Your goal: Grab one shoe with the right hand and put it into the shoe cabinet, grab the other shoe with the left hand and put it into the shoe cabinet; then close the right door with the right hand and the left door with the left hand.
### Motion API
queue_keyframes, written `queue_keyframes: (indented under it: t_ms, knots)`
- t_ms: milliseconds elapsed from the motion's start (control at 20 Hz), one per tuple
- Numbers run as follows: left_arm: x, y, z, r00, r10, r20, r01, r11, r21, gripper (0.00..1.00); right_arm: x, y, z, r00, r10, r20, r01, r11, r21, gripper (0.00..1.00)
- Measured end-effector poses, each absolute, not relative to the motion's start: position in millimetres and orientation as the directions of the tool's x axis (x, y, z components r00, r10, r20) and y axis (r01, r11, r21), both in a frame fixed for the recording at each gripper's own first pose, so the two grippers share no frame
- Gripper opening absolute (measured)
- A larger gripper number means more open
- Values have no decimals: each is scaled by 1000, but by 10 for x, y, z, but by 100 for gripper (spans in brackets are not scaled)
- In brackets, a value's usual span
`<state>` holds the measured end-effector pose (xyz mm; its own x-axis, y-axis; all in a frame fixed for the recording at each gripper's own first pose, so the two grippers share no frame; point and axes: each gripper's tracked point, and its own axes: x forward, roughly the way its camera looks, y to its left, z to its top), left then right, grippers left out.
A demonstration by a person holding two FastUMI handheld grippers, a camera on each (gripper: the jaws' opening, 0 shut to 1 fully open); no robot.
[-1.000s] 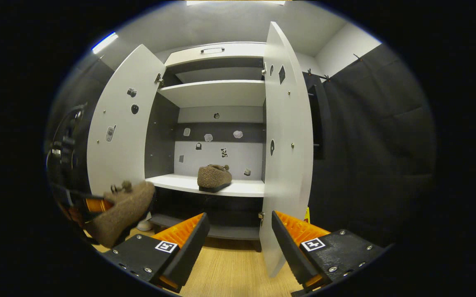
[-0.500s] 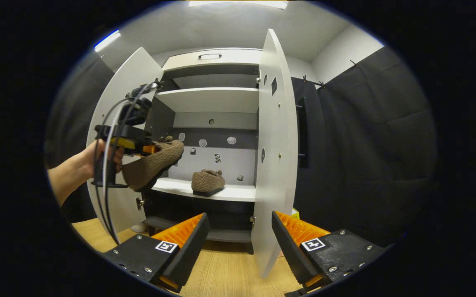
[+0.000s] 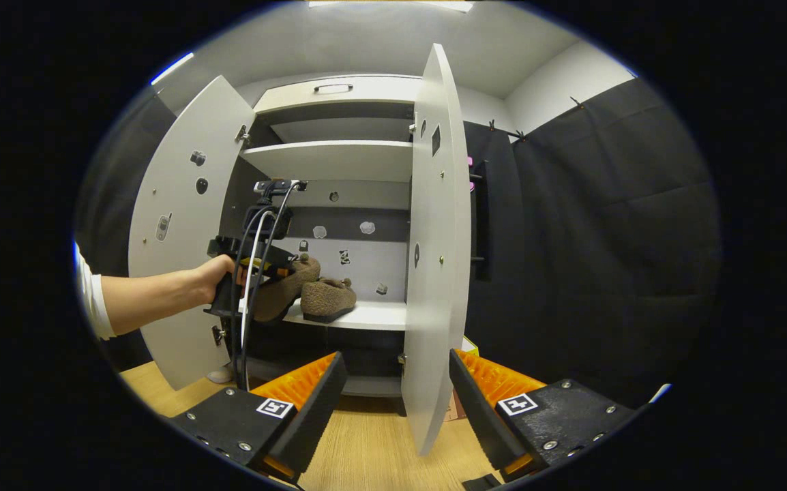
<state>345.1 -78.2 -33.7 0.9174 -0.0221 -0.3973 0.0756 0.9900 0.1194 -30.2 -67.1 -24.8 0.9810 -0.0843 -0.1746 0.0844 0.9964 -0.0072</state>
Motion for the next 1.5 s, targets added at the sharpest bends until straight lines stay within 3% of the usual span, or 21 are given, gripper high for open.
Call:
queue_keyframes:
  t_ms: [150, 300, 500, 650, 700, 750, 950, 1000, 1150, 1300, 1500]
  knots:
    - [3712, -595, -364, 909, 22, -416, 35, 991, 131, 16, -311, -618, -242, 981, -78, -179, 79, 997, -3, 93]
    - [3931, -532, -594, 888, 57, -456, 57, 971, 232, 16, -324, -538, -261, 980, -58, -190, 59, 998, 4, 93]
    - [3992, -575, -877, 789, 17, -614, -36, 999, -19, 17, -360, -562, -273, 977, -71, -199, 73, 997, 3, 93]
    - [4064, -298, -875, 783, 72, -618, -114, 993, -30, 31, -396, -614, -224, 979, -85, -186, 86, 996, 0, 93]
    - [4058, -263, -871, 783, 80, -617, -120, 992, -25, 30, -409, -635, -201, 979, -89, -181, 89, 996, -5, 93]
    - [4025, -285, -842, 788, 69, -612, -116, 993, -37, 43, -400, -649, -194, 980, -90, -178, 90, 996, -8, 93]
    - [3965, -304, -843, 785, 38, -619, -76, 996, -35, 66, -355, -671, -204, 981, -86, -174, 86, 996, -6, 93]
    - [3953, -291, -819, 789, 44, -613, -70, 997, -18, 61, -352, -659, -212, 981, -81, -174, 82, 997, -1, 93]
    - [3893, -260, -736, 803, 72, -592, -73, 997, 22, 80, -313, -606, -203, 984, -58, -168, 61, 998, 8, 93]
    - [3808, -230, -657, 820, 98, -564, -90, 995, 41, 92, -268, -532, -187, 987, -33, -159, 36, 999, 17, 93]
    - [3631, -310, -529, 839, 75, -539, -76, 997, 20, 96, -233, -443, -180, 988, 2, -152, 2, 1000, 25, 93]
